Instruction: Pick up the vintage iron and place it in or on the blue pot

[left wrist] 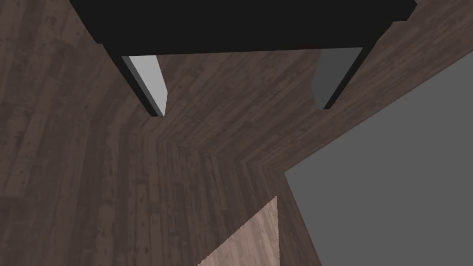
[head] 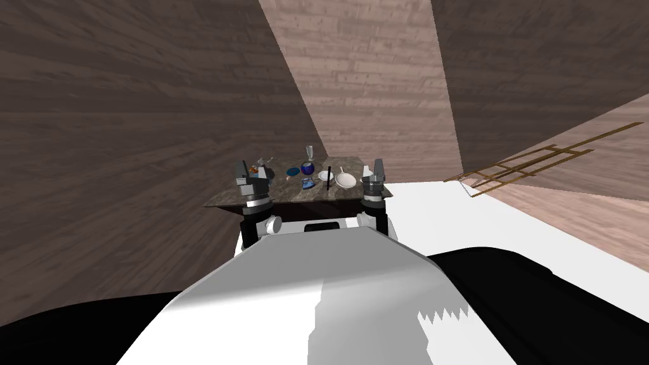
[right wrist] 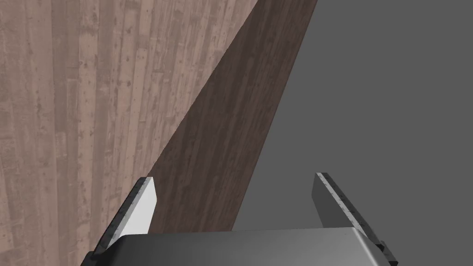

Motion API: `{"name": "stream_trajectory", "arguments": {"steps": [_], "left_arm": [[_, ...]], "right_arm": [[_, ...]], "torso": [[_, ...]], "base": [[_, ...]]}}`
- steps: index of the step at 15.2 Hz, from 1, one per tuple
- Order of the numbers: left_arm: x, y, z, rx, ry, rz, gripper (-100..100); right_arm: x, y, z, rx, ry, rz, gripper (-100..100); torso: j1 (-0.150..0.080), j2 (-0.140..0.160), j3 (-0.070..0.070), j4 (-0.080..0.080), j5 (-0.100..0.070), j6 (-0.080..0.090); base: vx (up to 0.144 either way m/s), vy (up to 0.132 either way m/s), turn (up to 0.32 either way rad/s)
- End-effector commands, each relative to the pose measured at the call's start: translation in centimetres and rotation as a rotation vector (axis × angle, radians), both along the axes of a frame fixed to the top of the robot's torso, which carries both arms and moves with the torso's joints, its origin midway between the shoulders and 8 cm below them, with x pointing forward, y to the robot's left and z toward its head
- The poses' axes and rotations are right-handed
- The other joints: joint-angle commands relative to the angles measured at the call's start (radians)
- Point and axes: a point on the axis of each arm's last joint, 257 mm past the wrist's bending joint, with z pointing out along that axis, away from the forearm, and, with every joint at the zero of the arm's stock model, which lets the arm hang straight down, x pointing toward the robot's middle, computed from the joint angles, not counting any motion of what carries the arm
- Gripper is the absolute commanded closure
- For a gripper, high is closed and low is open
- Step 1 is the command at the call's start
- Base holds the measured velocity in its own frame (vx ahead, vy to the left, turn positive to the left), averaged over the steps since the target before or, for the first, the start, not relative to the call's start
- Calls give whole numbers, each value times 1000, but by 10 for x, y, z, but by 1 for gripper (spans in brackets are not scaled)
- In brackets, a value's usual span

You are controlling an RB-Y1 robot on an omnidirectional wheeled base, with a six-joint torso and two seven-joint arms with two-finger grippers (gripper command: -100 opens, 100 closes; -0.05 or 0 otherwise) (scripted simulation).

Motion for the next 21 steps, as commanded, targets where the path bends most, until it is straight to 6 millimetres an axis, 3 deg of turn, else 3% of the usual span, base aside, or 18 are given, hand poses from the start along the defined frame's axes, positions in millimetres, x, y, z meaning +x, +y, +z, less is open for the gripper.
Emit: {"name": "stream_trajectory", "arguments": {"steps": [1, 8, 11, 16, 21], "left_arm": [[5, -2, -5, 25, 23, -13, -100], [33, 5, -33, 65, 140, -29, -100], [51, 15, -54, 65, 223, -23, -100], [64, 24, -70, 59, 285, -15, -100], [89, 47, -105, 29, 413, 9, -100]], "right_arm": [[0, 0, 0, 0, 0, 0, 0], [0, 0, 0, 0, 0, 0, 0], [0, 0, 0, 0, 0, 0, 0], [0, 0, 0, 0, 0, 0, 0], [0, 0, 0, 0, 0, 0, 0]], "torso": [[0, 0, 0, 0, 0, 0], [-5, 0, 0, 0, -1, 0], [-5, 0, 0, 0, -1, 0], [-5, 0, 0, 0, -1, 0], [-6, 0, 0, 0, -1, 0]], "base": [[-1, -15, -21], [-6, -59, -36], [-3, -76, -52], [-2, -72, -34], [3, -81, -51]]}}
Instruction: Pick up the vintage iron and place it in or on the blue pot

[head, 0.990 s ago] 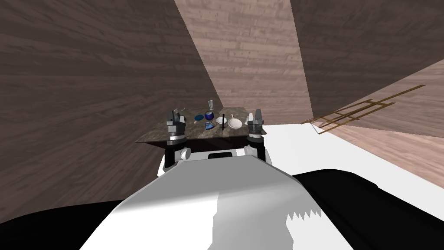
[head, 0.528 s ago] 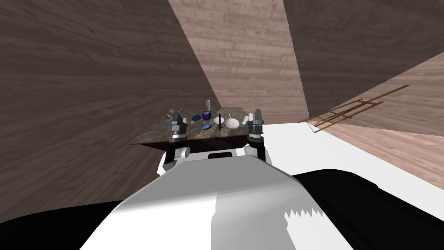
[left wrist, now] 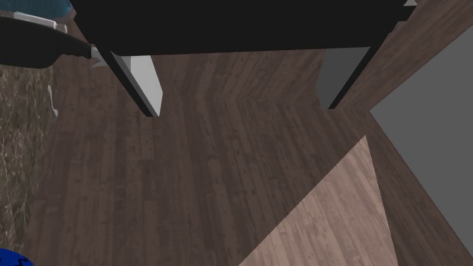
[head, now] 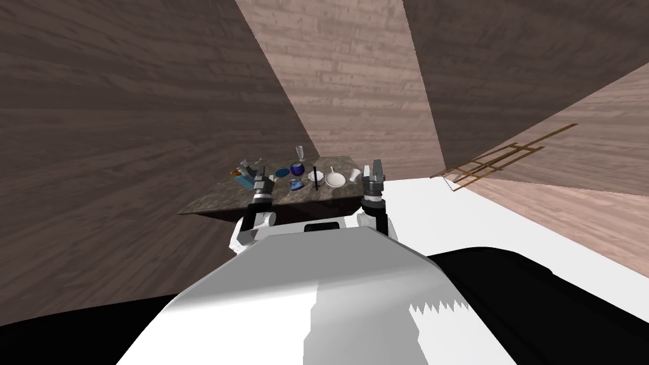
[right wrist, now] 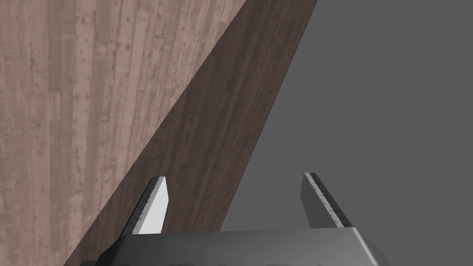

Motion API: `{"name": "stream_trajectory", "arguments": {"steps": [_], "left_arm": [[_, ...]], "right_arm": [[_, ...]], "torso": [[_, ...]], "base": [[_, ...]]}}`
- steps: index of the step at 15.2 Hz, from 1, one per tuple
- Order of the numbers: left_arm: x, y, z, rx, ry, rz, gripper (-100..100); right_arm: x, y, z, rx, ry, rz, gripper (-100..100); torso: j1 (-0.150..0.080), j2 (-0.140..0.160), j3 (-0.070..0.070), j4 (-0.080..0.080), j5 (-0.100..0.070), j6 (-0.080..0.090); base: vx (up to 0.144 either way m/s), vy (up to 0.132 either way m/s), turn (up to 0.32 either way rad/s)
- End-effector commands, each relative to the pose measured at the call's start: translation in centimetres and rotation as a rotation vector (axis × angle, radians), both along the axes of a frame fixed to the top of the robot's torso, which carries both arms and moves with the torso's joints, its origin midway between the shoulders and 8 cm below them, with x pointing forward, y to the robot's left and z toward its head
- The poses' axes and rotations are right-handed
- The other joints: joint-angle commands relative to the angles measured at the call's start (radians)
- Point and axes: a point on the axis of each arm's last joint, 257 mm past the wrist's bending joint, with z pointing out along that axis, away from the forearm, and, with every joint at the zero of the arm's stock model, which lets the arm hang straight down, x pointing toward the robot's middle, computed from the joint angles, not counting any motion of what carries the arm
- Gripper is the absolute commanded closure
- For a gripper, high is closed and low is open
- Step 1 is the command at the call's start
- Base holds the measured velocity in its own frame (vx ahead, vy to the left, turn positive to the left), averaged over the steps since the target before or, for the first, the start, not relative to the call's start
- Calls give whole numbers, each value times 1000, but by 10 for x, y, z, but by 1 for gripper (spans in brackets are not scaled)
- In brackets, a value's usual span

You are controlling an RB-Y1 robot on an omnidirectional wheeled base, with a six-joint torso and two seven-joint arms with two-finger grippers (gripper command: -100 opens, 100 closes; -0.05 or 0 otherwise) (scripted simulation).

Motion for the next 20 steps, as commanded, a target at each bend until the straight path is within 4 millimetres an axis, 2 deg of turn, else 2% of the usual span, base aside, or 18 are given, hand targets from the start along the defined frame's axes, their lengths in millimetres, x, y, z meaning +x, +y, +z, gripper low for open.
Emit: {"name": "stream_trajectory", "arguments": {"steps": [1, 9, 10, 11, 12, 13, 14, 15, 16, 19, 20], "left_arm": [[7, 6, -12, -10, 41, 10, -100], [32, 39, -62, -67, 210, 66, -100], [32, 39, -62, -67, 211, 66, -100], [36, 46, -72, -81, 245, 78, -100], [36, 46, -72, -81, 245, 78, -100], [39, 53, -82, -96, 278, 90, -100], [39, 53, -82, -96, 278, 90, -100], [42, 59, -92, -111, 310, 103, -100], [42, 59, -92, -111, 310, 103, -100], [47, 72, -111, -144, 372, 127, -100], [47, 72, -111, -144, 372, 127, -100]], "right_arm": [[0, 0, 0, 0, 0, 0, 0], [0, 0, 0, 0, 0, 0, 0], [0, 0, 0, 0, 0, 0, 0], [0, 0, 0, 0, 0, 0, 0], [0, 0, 0, 0, 0, 0, 0], [0, 0, 0, 0, 0, 0, 0], [0, 0, 0, 0, 0, 0, 0], [0, 0, 0, 0, 0, 0, 0], [0, 0, 0, 0, 0, 0, 0], [0, 0, 0, 0, 0, 0, 0], [0, 0, 0, 0, 0, 0, 0]], "torso": [[0, 0, 0, 0, 0, 0], [0, 0, 0, 0, 0, 0], [0, 0, 0, 0, 0, 0], [1, 0, 0, 0, 0, 0], [1, 0, 0, 0, 0, 0], [1, 0, 0, 0, 0, 0], [1, 0, 0, 0, 0, 0], [1, 0, 0, 0, 0, 0], [1, 0, 0, 0, 0, 0], [2, 0, 0, 0, 0, 0], [2, 0, 0, 0, 0, 0]], "base": [[7, -98, -43], [4, -81, -43], [11, -74, -30], [20, -72, -42], [17, -66, -35], [13, -72, -43], [9, -67, -34], [1, -68, -39], [-1, -60, -33], [8, -63, -32], [17, -55, -27]]}}
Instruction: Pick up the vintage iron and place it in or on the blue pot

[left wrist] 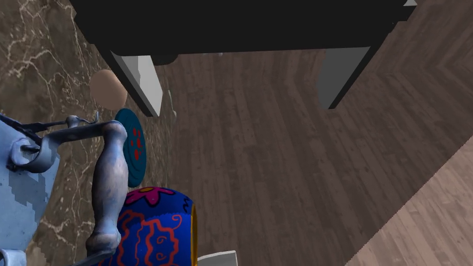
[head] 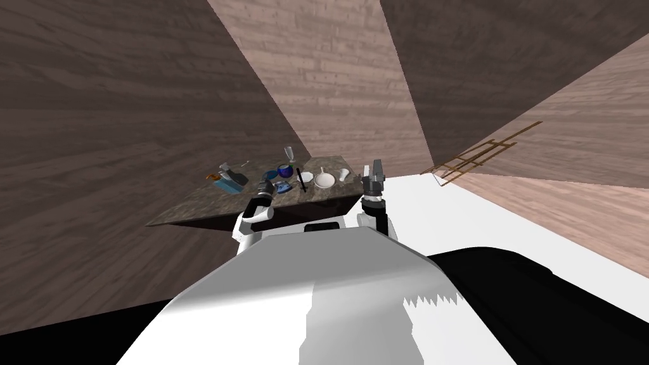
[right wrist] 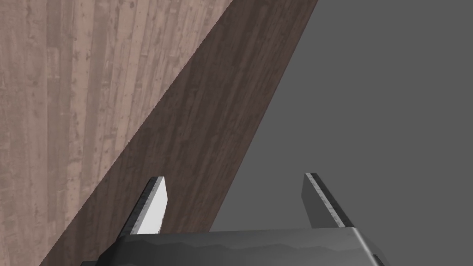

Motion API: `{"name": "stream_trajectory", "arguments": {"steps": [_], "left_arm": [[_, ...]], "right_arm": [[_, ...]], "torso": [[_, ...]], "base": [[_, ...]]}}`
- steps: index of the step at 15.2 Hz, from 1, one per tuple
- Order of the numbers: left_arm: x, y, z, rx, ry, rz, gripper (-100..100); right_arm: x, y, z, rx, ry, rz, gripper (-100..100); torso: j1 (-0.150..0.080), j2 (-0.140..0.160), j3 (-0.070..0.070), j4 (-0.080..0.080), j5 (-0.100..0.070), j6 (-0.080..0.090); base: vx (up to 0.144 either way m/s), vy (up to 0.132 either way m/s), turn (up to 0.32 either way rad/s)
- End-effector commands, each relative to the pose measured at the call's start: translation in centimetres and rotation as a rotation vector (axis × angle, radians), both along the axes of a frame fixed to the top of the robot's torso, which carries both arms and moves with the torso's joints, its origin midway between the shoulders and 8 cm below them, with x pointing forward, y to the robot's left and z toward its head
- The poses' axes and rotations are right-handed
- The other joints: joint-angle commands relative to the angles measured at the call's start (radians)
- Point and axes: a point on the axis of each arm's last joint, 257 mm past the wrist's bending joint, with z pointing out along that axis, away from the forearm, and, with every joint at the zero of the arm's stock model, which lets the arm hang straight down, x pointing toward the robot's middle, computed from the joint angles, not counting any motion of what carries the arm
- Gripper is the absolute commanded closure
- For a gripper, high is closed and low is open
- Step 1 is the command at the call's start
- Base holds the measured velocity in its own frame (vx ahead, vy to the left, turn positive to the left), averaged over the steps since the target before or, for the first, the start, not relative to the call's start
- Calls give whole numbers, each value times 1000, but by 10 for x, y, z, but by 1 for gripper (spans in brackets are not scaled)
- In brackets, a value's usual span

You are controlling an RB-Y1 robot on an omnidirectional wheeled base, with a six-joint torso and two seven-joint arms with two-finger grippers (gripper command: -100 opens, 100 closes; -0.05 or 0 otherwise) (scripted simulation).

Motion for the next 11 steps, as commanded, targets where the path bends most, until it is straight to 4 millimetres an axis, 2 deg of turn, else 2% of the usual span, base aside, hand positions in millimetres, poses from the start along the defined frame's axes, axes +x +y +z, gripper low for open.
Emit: {"name": "stream_trajectory", "arguments": {"steps": [1, 4, 5, 7, 11], "left_arm": [[1, 8, -14, -23, 44, 18, -100], [4, 19, -31, -55, 99, 43, -100], [4, 19, -31, -55, 99, 43, -100], [5, 29, -47, -86, 149, 67, -100], [5, 37, -61, -115, 192, 88, -100]], "right_arm": [[0, 0, 0, 0, 0, 0, 0], [0, 0, 0, 0, 0, 0, 0], [0, 0, 0, 0, 0, 0, 0], [0, 0, 0, 0, 0, 0, 0], [0, 0, 0, 0, 0, 0, 0]], "torso": [[0, 0, 0, 0, 0, 0], [-1, 0, 0, 0, 0, 0], [-1, 0, 0, 0, 0, 0], [0, -1, 0, 0, 0, 0], [1, -1, -1, 0, 0, 0]], "base": [[17, -55, -37], [16, -68, -42], [23, -64, -25], [25, -60, -38], [29, -45, -28]]}}
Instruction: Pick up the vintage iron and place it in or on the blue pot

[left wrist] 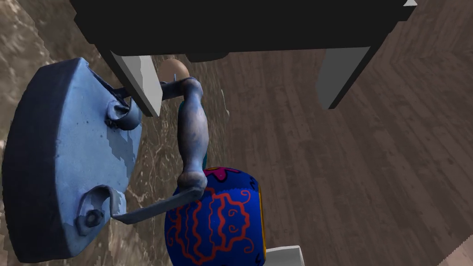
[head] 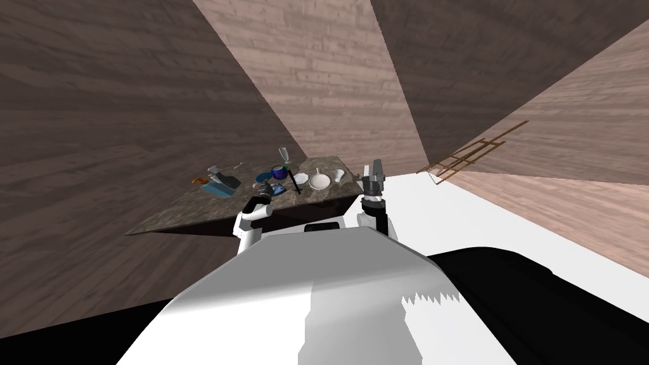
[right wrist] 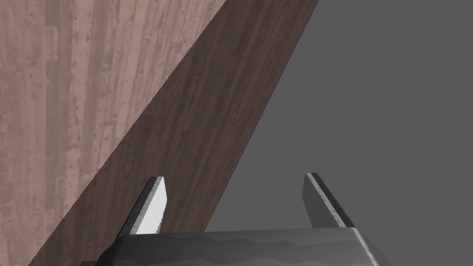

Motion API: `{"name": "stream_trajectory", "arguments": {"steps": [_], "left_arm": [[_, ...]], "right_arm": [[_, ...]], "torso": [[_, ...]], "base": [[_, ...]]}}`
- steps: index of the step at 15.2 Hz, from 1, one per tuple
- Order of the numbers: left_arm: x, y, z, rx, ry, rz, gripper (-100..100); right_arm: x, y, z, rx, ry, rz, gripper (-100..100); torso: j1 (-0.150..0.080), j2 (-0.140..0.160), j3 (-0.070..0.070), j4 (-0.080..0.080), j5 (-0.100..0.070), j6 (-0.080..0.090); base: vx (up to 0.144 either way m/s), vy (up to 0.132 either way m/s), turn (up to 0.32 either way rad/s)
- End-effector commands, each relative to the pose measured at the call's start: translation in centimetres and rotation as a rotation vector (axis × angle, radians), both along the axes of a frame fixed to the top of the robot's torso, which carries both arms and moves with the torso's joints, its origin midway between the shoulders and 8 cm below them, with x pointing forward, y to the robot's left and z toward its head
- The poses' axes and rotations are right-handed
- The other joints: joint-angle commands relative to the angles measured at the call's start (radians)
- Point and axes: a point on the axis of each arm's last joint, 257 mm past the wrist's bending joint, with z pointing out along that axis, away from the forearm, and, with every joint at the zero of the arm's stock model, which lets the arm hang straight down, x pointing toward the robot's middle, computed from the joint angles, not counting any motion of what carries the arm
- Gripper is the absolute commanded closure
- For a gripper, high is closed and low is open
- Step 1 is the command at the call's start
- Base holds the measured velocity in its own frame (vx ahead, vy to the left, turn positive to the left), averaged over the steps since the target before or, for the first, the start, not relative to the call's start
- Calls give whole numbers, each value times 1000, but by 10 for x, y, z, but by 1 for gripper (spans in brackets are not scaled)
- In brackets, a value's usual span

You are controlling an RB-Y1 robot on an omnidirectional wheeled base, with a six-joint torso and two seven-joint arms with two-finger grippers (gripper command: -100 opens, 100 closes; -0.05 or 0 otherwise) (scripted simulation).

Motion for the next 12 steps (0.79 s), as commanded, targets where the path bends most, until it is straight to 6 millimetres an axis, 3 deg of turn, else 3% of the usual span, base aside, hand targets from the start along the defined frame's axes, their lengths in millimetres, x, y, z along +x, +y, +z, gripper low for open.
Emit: {"name": "stream_trajectory", "arguments": {"steps": [1, 7, 9, 10, 12], "left_arm": [[0, 5, -9, -21, 32, 16, -100], [-1, 22, -32, -73, 106, 61, -100], [-1, 19, -30, -66, 96, 54, -100], [-1, 19, -30, -66, 96, 54, 100], [-1, 19, -30, -67, 98, 54, 100]], "right_arm": [[0, 0, 0, 0, 0, 0, 0], [0, 0, 0, 0, 0, 0, 0], [0, 0, 0, 0, 0, 0, 0], [0, 0, 0, 0, 0, 0, 0], [0, 0, 0, 0, 0, 0, 0]], "torso": [[0, 0, 0, 0, 0, 0], [2, -1, 0, 0, 0, 0], [3, 0, 0, 0, 1, 0], [3, 1, 1, 0, 1, 0], [3, 2, 1, 1, 0, 0]], "base": [[23, -32, -22], [37, -23, -20], [13, -1, -1], [0, 0, 0], [0, 0, 0]]}}
